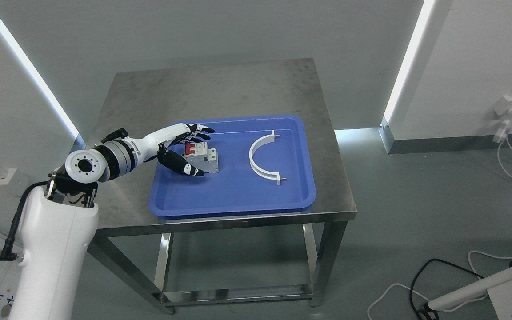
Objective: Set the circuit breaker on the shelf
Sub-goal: 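Close the left hand around the grey-and-red circuit breaker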
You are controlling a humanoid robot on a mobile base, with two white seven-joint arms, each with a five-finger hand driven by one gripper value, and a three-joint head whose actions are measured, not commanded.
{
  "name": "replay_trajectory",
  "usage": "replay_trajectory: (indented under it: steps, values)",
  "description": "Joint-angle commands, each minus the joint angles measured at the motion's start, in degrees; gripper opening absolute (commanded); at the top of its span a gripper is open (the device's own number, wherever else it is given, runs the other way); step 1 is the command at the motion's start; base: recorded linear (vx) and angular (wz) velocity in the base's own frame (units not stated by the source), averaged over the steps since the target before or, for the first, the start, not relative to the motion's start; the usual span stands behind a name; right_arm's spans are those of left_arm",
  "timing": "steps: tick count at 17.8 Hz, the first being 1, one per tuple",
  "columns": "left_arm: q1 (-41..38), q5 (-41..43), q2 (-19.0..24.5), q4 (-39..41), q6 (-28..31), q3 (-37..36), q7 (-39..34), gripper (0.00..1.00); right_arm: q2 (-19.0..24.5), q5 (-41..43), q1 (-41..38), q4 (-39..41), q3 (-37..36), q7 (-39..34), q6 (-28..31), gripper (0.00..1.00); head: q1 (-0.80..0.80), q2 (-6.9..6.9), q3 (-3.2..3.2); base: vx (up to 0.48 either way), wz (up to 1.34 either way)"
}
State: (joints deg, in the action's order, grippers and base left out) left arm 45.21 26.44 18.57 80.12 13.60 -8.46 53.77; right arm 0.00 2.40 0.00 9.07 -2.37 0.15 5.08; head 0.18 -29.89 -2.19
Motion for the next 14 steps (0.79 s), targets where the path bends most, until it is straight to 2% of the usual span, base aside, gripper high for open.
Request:
replay_trajectory:
  steps: [1,3,7,9,10,12,14]
  values:
    - [0.0,5.9,-1.1,-1.5,-0.2,-2.9,-0.2,0.77,-1.0,0.0,-1.0,0.1,0.0,0.0,-2.4,1.00,0.00,0.00,0.00,0.000,0.00]
    - [-0.3,6.7,-1.2,-1.8,-0.2,-2.8,-0.4,0.76,-1.0,0.1,-1.0,0.0,0.0,0.0,-2.4,1.00,0.00,0.00,0.00,0.000,0.00]
    - [-0.3,6.7,-1.2,-1.9,-2.3,-1.9,-1.5,0.65,-1.0,0.1,-1.0,0.0,0.0,0.0,-2.4,1.00,0.00,0.00,0.00,0.000,0.00]
    - [-0.4,6.6,-1.3,-2.7,-6.1,0.2,-2.6,0.50,-1.0,0.0,-1.0,0.0,0.0,0.0,-2.4,1.00,0.00,0.00,0.00,0.000,0.00]
    - [-0.5,6.5,-2.0,-3.3,-8.6,1.9,-2.9,0.37,-1.0,0.0,-1.0,0.0,0.0,0.0,-2.4,1.00,0.00,0.00,0.00,0.000,0.00]
    - [-1.4,6.4,-3.9,-4.4,-13.2,5.3,-2.7,0.18,-1.0,0.0,-1.0,0.0,0.0,0.0,-2.4,1.00,0.00,0.00,0.00,0.000,0.00]
    - [-2.2,6.3,-4.2,-5.3,-16.8,7.4,-2.6,0.11,-1.0,0.0,-1.0,0.0,0.0,0.0,-2.4,1.00,0.00,0.00,0.00,0.000,0.00]
